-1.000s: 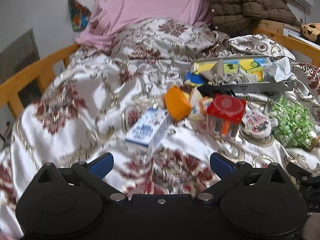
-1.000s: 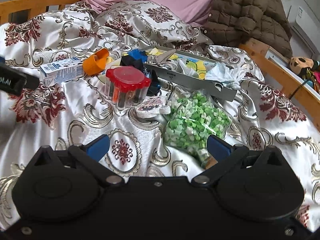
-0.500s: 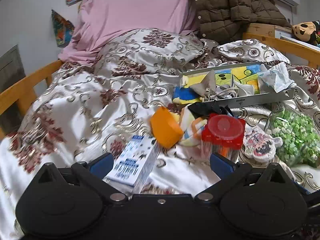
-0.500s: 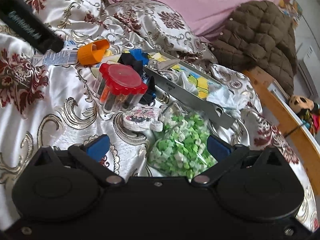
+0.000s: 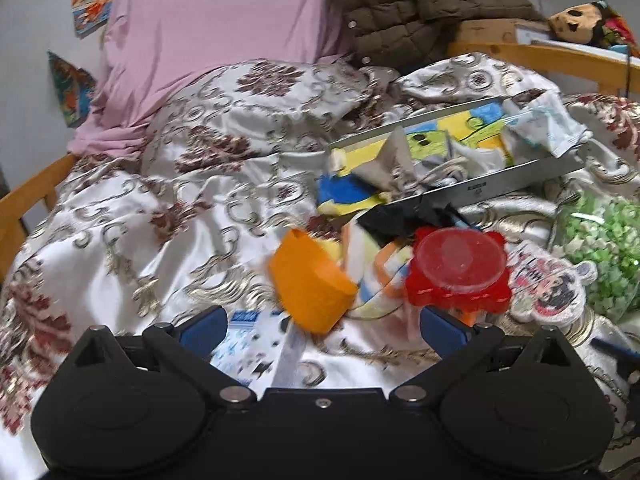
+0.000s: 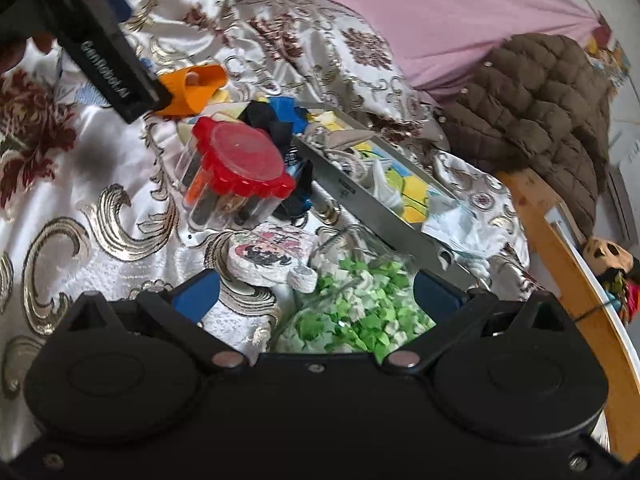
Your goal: Organize soft objects
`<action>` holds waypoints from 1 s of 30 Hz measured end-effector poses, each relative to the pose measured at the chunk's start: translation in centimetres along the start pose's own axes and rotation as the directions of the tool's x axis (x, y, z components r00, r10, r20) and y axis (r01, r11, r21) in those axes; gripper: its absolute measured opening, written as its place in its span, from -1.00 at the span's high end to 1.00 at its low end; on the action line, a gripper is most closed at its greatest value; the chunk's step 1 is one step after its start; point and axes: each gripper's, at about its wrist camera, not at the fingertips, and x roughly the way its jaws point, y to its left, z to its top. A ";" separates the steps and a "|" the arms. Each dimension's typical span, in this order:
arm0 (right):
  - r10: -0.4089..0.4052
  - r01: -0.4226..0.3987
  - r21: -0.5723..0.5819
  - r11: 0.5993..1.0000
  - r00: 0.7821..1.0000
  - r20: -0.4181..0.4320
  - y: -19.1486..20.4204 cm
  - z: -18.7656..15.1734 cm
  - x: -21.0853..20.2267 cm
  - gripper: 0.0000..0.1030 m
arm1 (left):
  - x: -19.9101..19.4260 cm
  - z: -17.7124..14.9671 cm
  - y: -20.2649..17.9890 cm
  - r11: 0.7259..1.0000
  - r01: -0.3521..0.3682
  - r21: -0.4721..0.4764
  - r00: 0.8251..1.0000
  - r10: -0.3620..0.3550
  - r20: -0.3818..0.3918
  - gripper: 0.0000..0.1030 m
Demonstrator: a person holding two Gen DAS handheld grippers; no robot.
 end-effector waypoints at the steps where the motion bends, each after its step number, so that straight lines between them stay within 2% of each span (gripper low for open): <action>1: 0.007 -0.007 -0.006 1.000 1.000 0.003 0.0 0.0 0.2 -0.98 | 0.1 0.1 -0.1 1.000 0.009 0.002 1.000 -0.009 0.009 -0.98; 5: 0.020 -0.020 -0.040 0.999 1.000 0.007 0.3 0.3 1.1 -0.98 | 0.7 1.2 -0.2 0.998 0.056 -0.012 0.998 -0.056 0.036 -0.98; 11: 0.030 -0.030 -0.066 0.997 1.000 0.002 0.3 0.6 2.5 -0.80 | 2.4 3.4 -0.2 0.985 0.157 -0.072 0.987 -0.153 0.053 -0.95; 13: 0.037 -0.037 -0.079 0.996 0.999 -0.009 0.2 0.6 3.0 -0.71 | 3.3 4.1 -0.3 0.978 0.191 -0.082 0.981 -0.188 0.047 -0.88; 21: 0.041 -0.043 -0.174 0.984 0.999 -0.016 0.8 0.5 2.7 -0.64 | 7.1 7.1 -1.9 0.964 0.254 -0.075 0.967 -0.255 -0.012 -0.72; 24: 0.033 -0.036 -0.196 0.980 0.999 -0.016 1.2 0.3 3.2 -0.60 | 8.5 7.8 -2.3 0.957 0.276 -0.088 0.958 -0.282 -0.057 -0.60; 26: 0.033 -0.035 -0.195 0.980 0.999 -0.013 1.3 0.3 3.5 -0.50 | 9.4 8.1 -2.5 0.955 0.283 -0.090 0.954 -0.290 -0.081 -0.49; 29: 0.041 -0.041 -0.196 0.980 0.999 -0.003 1.1 0.2 3.9 -0.45 | 9.9 8.0 -2.9 0.954 0.287 -0.089 0.950 -0.295 -0.099 -0.26; 30: 0.045 -0.044 -0.198 0.979 0.999 -0.002 1.0 0.2 4.0 -0.43 | 10.0 8.0 -3.0 0.953 0.291 -0.087 0.948 -0.299 -0.105 -0.14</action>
